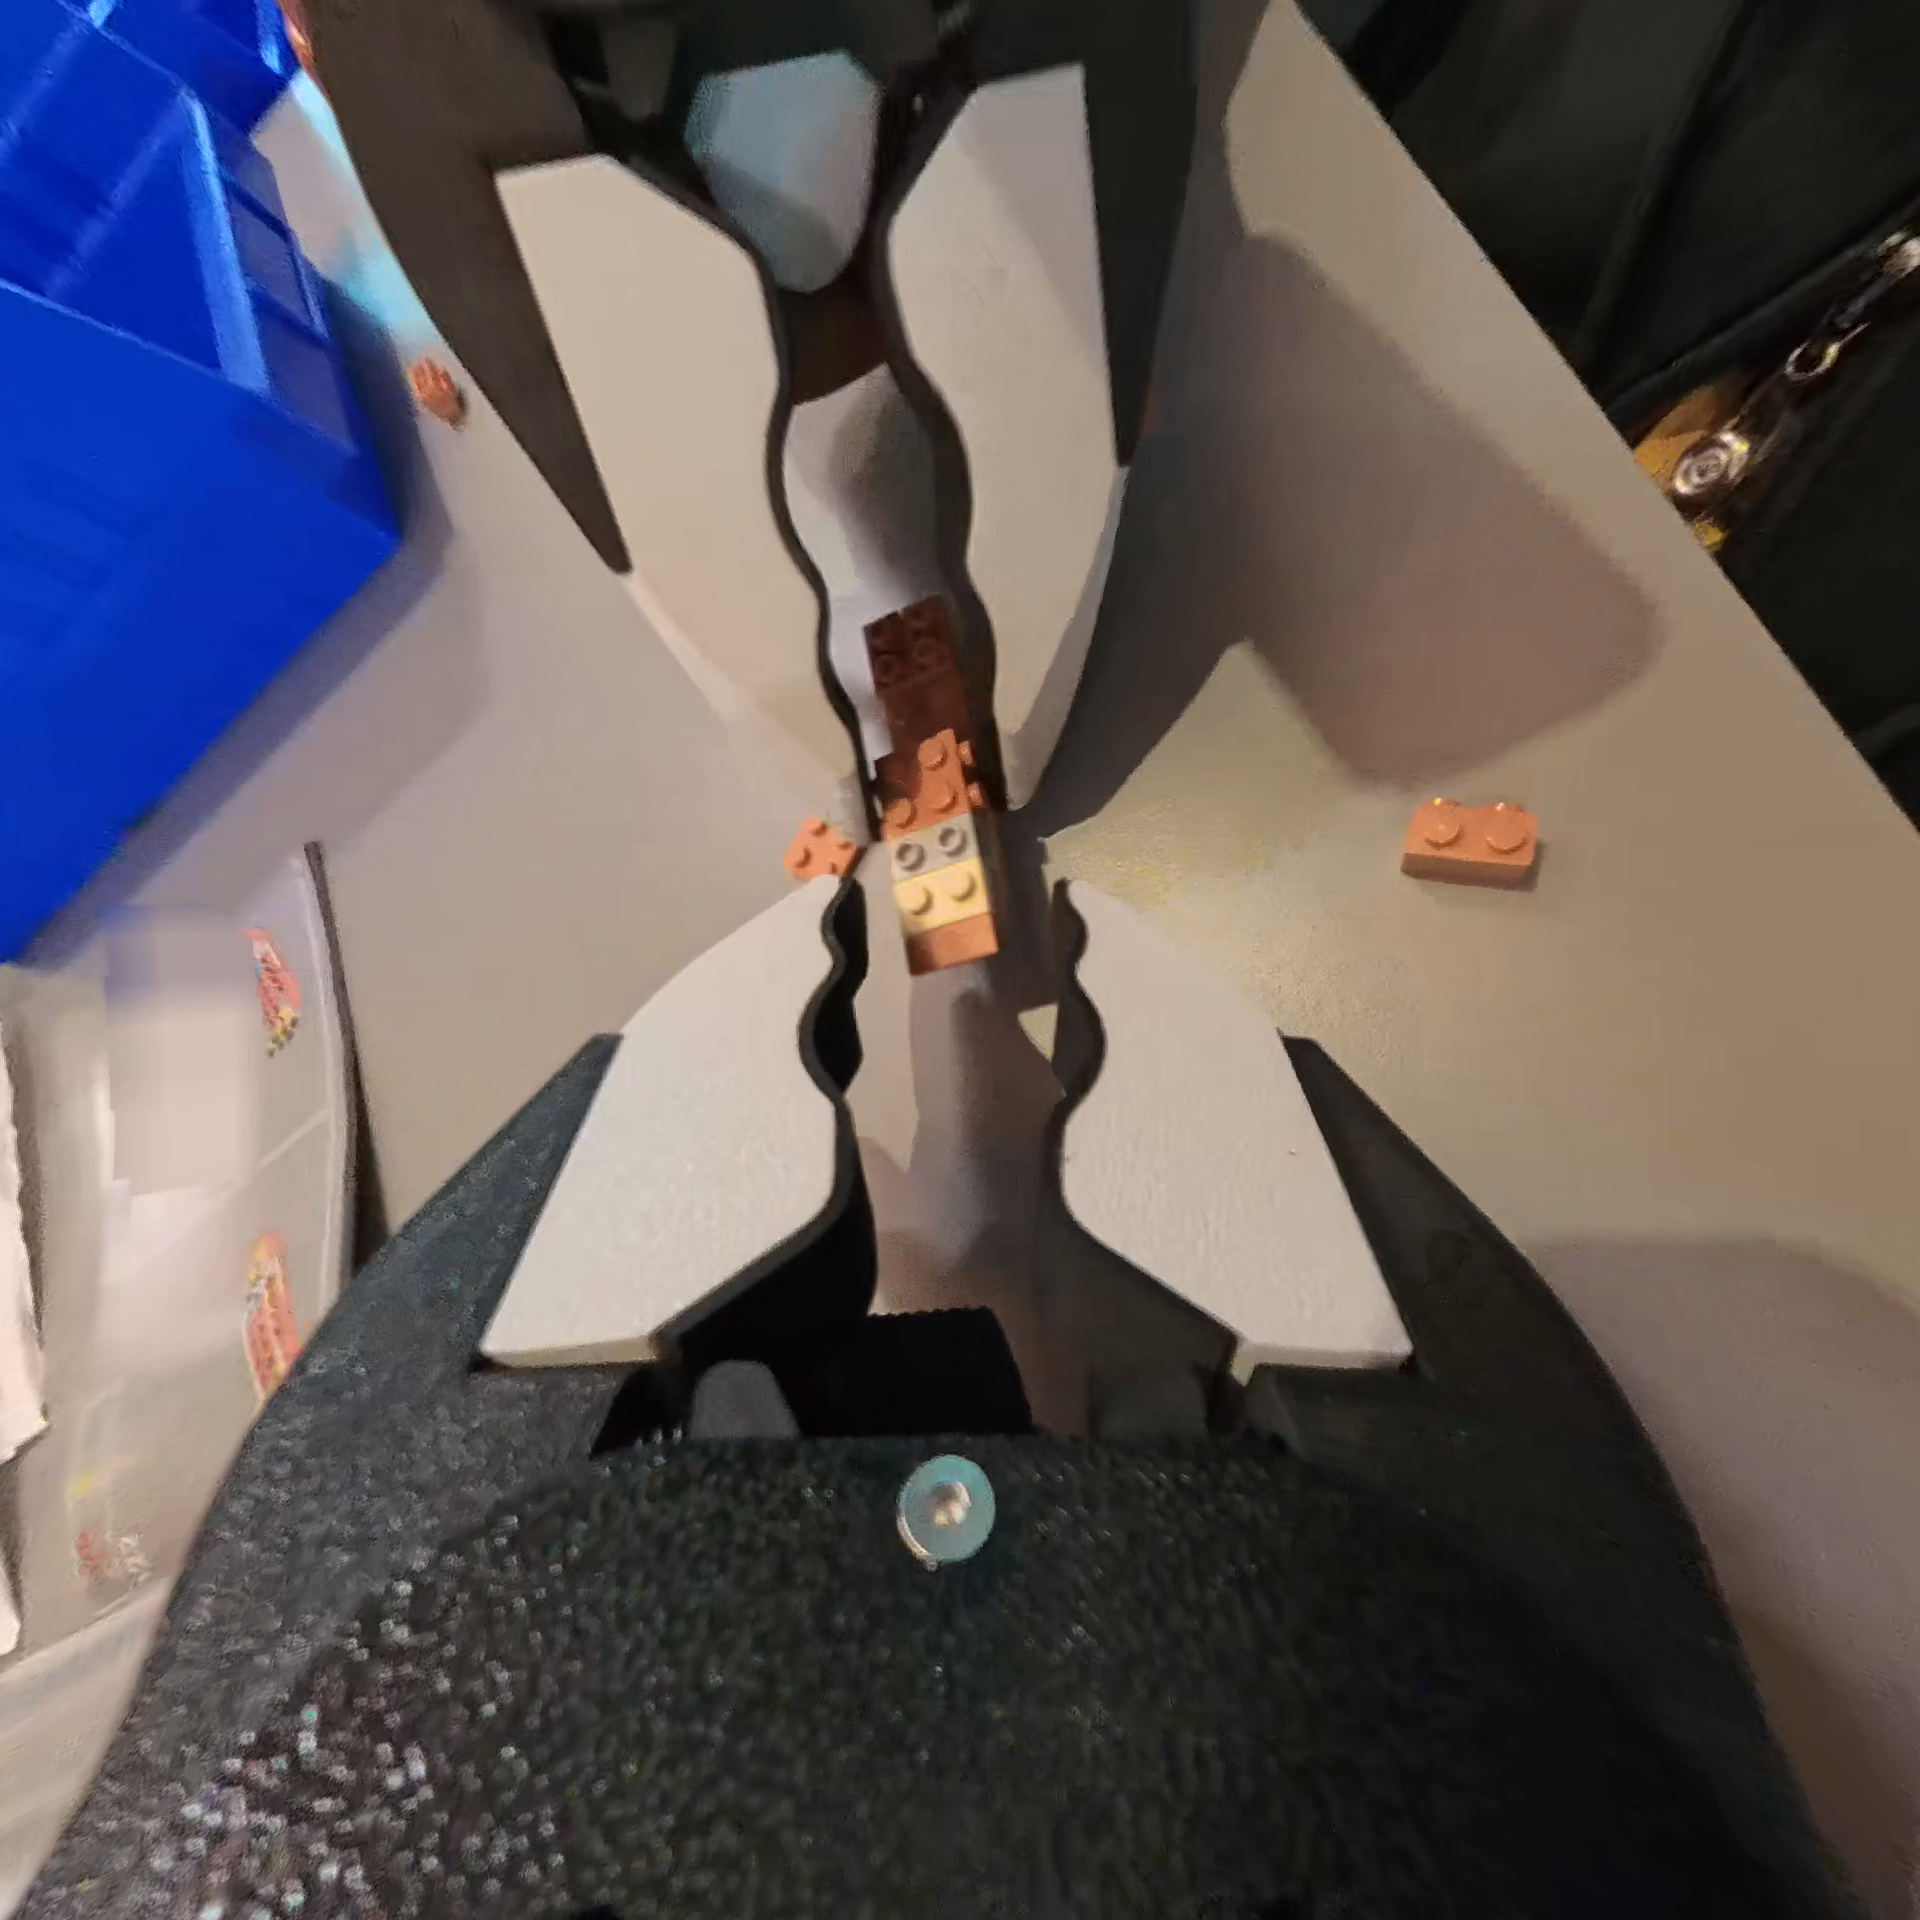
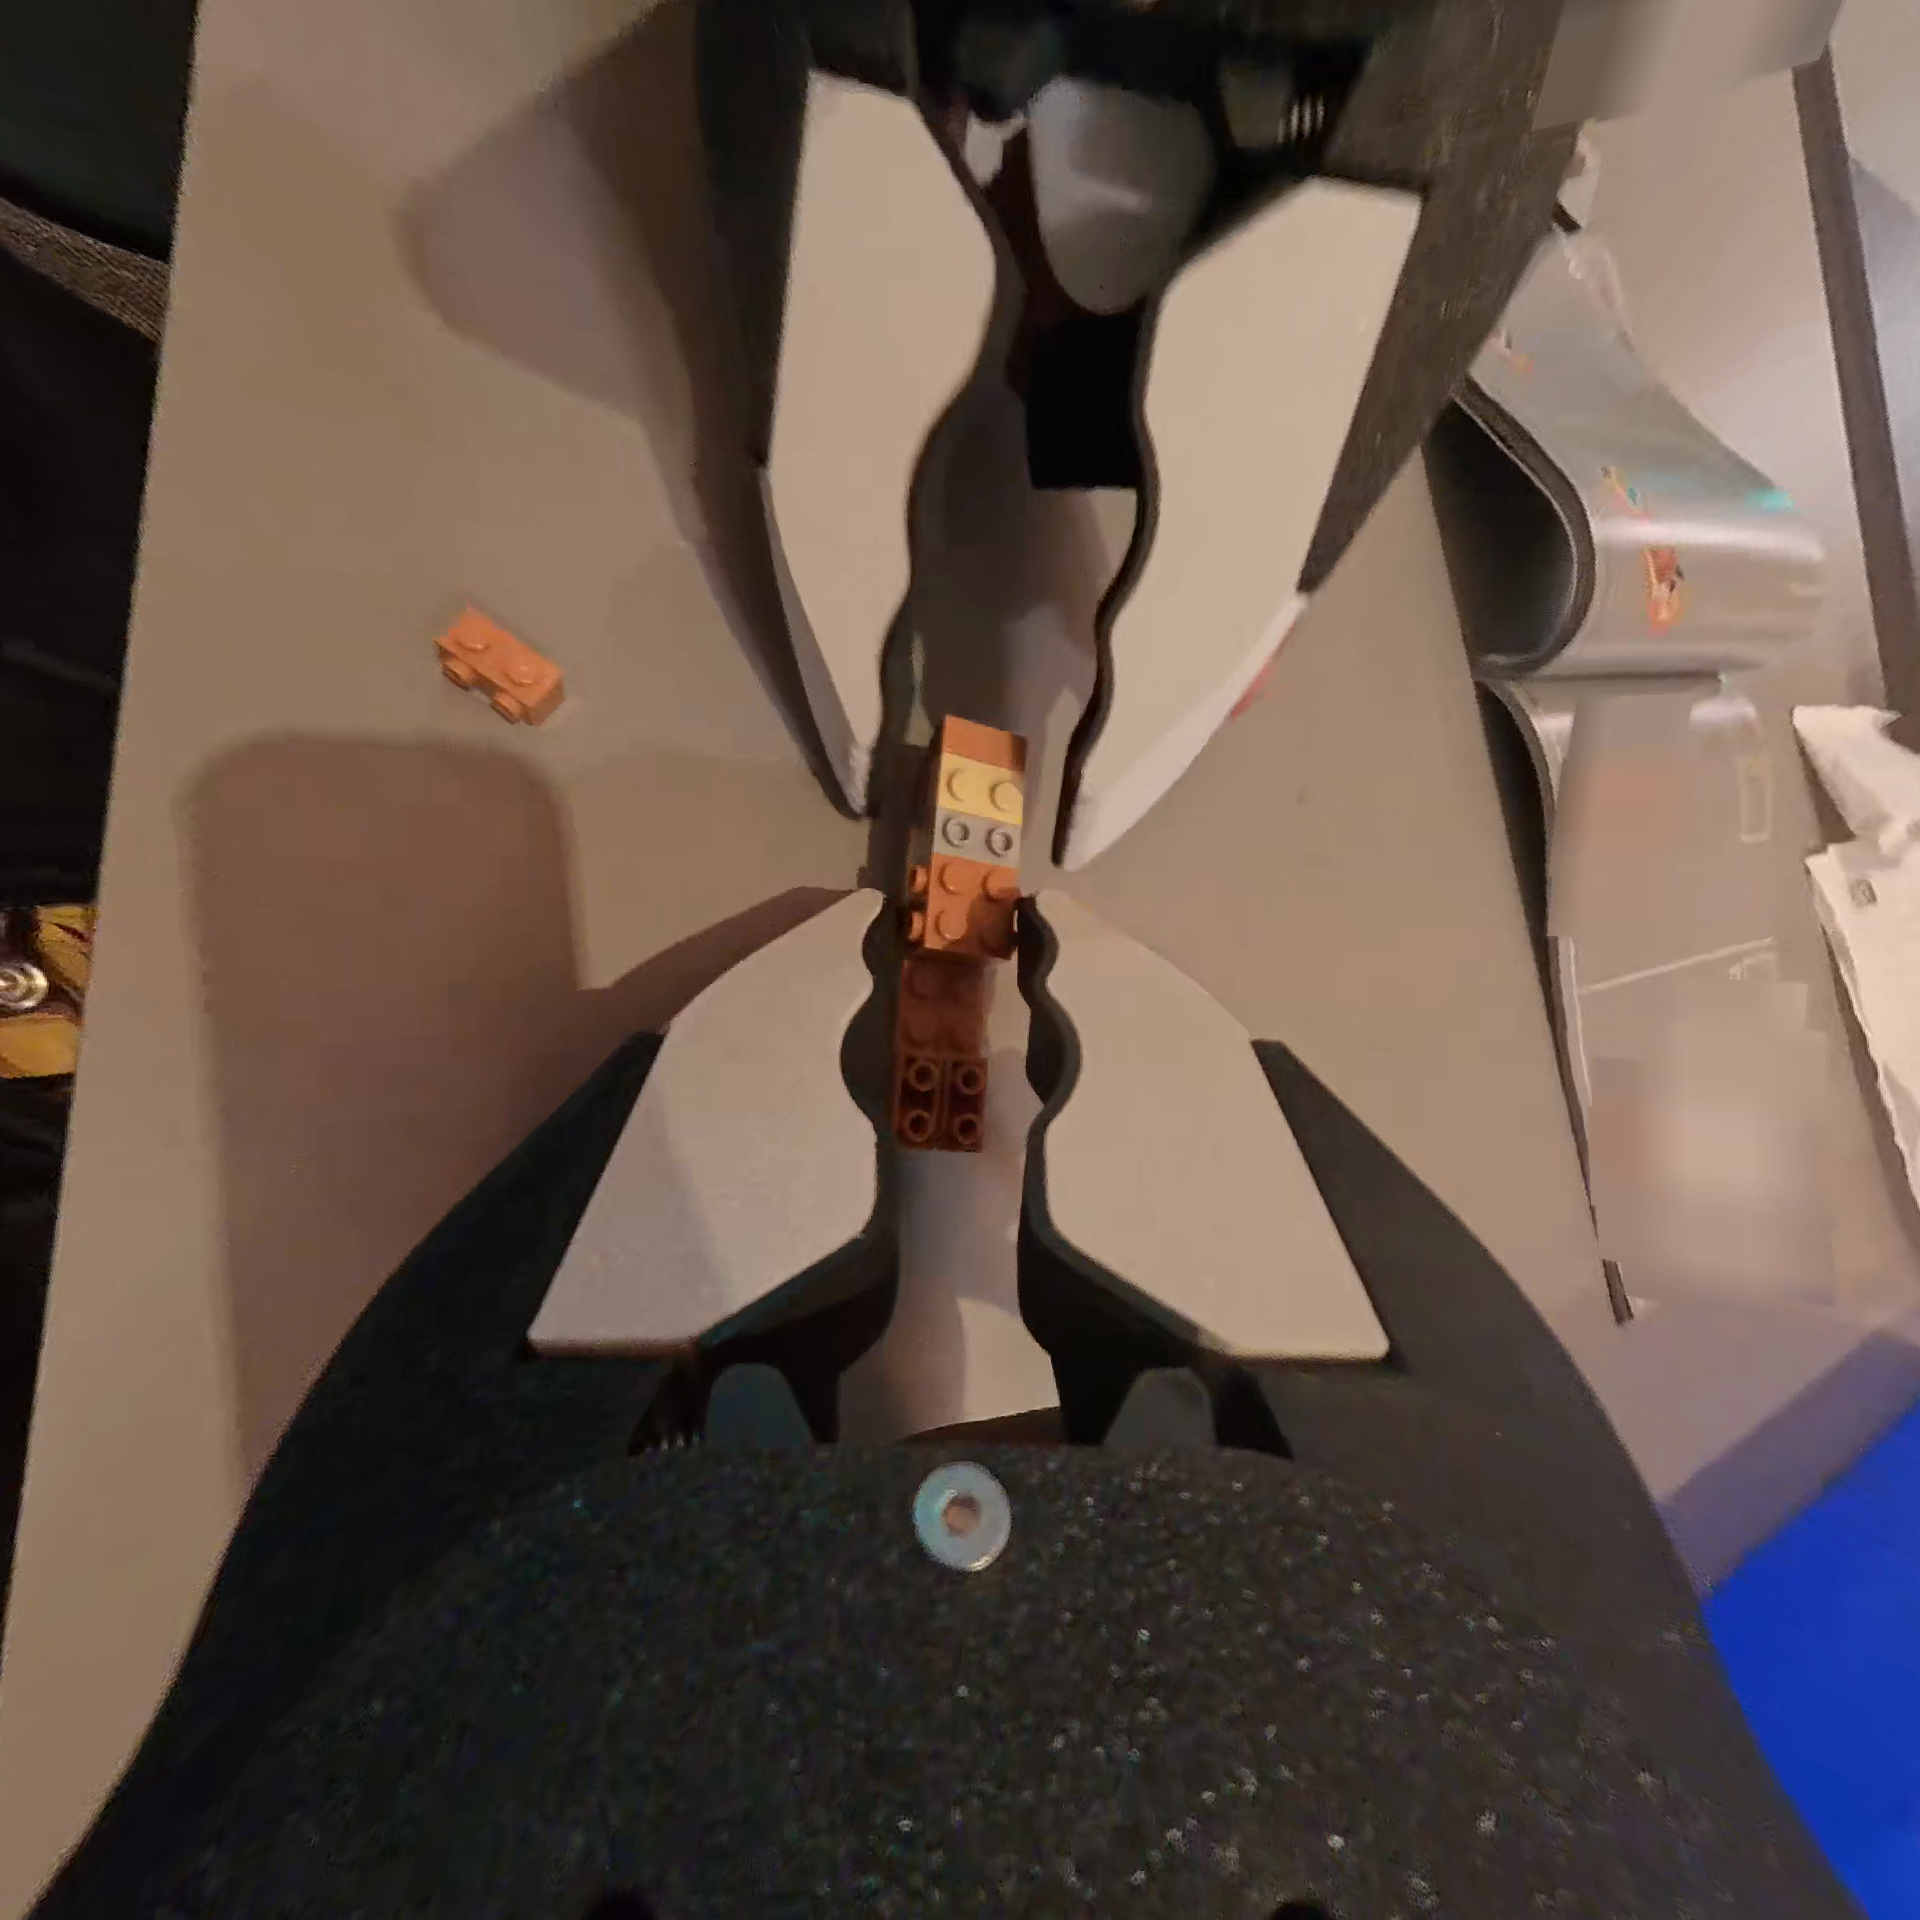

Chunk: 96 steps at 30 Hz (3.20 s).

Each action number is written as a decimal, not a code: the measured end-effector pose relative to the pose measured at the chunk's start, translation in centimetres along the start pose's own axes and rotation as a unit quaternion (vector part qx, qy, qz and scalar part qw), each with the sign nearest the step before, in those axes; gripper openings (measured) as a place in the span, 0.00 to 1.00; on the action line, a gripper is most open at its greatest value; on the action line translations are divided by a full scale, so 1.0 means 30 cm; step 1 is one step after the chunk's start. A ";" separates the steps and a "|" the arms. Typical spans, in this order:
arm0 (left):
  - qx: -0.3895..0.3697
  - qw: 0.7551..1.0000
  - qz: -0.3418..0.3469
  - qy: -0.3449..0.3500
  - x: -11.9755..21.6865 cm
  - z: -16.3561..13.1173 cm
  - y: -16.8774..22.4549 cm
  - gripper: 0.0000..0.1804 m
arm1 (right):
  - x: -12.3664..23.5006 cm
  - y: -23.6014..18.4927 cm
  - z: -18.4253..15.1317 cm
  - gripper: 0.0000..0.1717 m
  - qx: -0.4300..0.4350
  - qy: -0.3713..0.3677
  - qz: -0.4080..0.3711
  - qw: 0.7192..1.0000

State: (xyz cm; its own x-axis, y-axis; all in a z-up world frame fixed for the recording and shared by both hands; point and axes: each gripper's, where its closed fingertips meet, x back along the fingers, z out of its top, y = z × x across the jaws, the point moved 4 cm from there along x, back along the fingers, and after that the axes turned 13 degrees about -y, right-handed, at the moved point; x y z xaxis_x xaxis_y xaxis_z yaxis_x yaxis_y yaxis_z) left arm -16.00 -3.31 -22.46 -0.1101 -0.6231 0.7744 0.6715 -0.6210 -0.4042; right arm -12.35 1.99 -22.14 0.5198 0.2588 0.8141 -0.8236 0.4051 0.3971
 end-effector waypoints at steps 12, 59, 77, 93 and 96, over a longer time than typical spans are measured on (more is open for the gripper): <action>0.006 1.000 -0.021 -0.022 -0.003 -0.015 0.009 0.12 | 0.062 -0.032 0.034 0.17 0.042 0.046 0.016 0.998; 0.195 0.974 -0.103 -0.048 -0.047 0.006 -0.008 0.11 | 0.108 -0.020 -0.026 0.06 -0.109 0.034 0.020 0.993; 0.199 0.975 -0.091 -0.029 -0.055 0.030 -0.013 0.11 | 0.039 -0.014 -0.007 0.06 -0.089 -0.032 0.005 0.996; 0.200 0.975 -0.099 -0.011 -0.051 0.035 -0.014 0.11 | 0.022 -0.019 -0.019 0.07 -0.080 -0.036 0.008 0.996; 0.200 0.975 -0.100 -0.006 -0.048 0.037 -0.015 0.11 | 0.025 -0.020 -0.018 0.08 -0.074 -0.032 0.006 0.997</action>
State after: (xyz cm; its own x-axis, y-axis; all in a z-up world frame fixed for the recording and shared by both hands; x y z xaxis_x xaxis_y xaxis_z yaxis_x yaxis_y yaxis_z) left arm -15.32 -1.60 -22.84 -0.2603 -0.5016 0.8250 0.8700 -0.4924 -0.0249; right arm -11.34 2.42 -22.00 0.4908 0.2096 0.8457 -0.7846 0.5284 0.3244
